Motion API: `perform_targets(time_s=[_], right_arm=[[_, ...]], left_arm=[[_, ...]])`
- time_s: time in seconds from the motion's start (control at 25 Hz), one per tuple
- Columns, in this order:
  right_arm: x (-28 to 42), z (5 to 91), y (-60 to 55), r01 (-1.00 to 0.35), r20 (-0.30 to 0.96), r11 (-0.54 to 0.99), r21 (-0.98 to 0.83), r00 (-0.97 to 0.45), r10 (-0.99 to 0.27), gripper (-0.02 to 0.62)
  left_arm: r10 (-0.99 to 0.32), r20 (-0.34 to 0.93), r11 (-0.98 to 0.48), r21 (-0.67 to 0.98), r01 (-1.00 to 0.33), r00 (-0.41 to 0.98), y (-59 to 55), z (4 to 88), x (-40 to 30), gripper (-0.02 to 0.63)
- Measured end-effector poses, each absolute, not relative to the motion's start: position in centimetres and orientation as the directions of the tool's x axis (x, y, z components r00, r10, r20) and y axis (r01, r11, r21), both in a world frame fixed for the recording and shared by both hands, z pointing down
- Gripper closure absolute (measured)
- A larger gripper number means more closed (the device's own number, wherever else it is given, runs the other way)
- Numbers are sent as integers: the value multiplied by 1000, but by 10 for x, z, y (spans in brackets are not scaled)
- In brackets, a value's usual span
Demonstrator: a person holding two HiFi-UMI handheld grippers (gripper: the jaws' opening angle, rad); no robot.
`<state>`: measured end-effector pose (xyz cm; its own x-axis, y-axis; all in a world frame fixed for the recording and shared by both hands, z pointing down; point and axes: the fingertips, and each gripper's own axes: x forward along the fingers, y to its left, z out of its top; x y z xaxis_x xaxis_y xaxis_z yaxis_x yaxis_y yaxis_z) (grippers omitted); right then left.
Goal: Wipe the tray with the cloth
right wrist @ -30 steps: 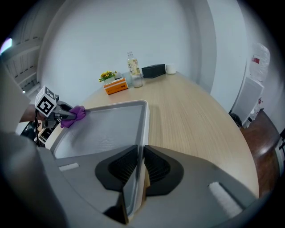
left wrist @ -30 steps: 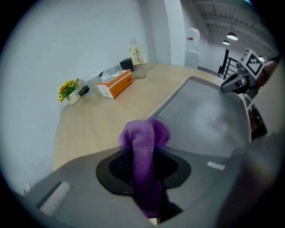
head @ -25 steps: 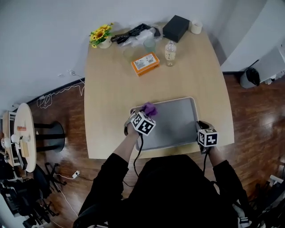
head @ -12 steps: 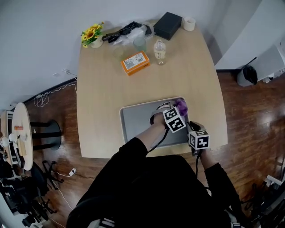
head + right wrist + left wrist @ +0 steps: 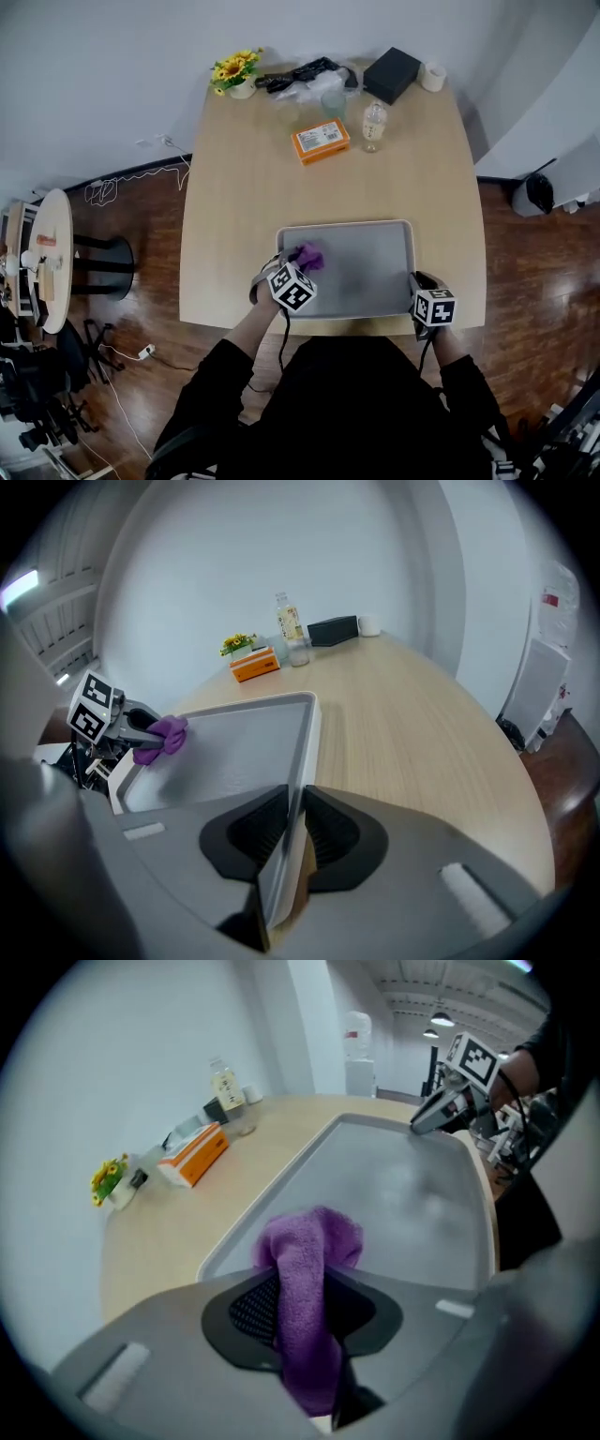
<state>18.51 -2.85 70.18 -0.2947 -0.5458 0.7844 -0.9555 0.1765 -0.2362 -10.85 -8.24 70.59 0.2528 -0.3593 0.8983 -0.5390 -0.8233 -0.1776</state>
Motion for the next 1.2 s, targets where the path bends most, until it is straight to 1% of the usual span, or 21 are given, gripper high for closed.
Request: perform_targets(time_s=[0.08,0.16,0.24,0.32,0.52,0.64,0.72,0.76,0.84,0.96,1.08,1.2], right_arm=[[182,702,-30,-957,784,177,-231,-291,-549,537],[181,702,-32,-957,785,172,-232,-289,-548,537],[182,702,-32,-957,785,164,-239,-290,-548,537],[182,701,-33,-957,782,160,-242,-290,-551,537],[181,698,-33,-956,773,158,-245,-291,-563,537],[181,699,-34,-954,771,164,-251,-299,-562,537],[182,700,-34,-952,771,169,-254,-305,-559,537],[181,700,-34,-951,771,173,-256,-309,-557,537],[182,700,-34,-950,772,178,-255,-311,-554,537],[185,701,-31,-951,774,182,-249,-308,-554,537],[186,701,-29,-951,776,188,-245,-309,-550,537],[186,703,-30,-950,776,191,-249,-313,-547,534]], left_arm=[[-367,901,-794,-172,-584,233,-84,705,-132,518],[-366,903,-786,-169,-595,226,-85,705,-135,518],[-362,905,-804,-182,-566,223,-86,706,-120,519],[-350,902,-838,-181,-515,253,-87,705,-87,518],[-269,885,-937,-149,-315,381,-84,696,47,518],[-232,888,-971,-190,-143,397,-76,697,120,518],[-233,891,-971,-234,-46,390,-70,698,148,518],[-238,891,-968,-250,-20,387,-67,699,153,518],[-239,889,-968,-252,-19,391,-63,700,149,518],[-241,889,-971,-221,-96,389,-61,702,110,518],[-283,899,-955,-232,-184,335,-65,702,37,518],[-335,913,-928,-278,-247,234,-70,705,-47,518]])
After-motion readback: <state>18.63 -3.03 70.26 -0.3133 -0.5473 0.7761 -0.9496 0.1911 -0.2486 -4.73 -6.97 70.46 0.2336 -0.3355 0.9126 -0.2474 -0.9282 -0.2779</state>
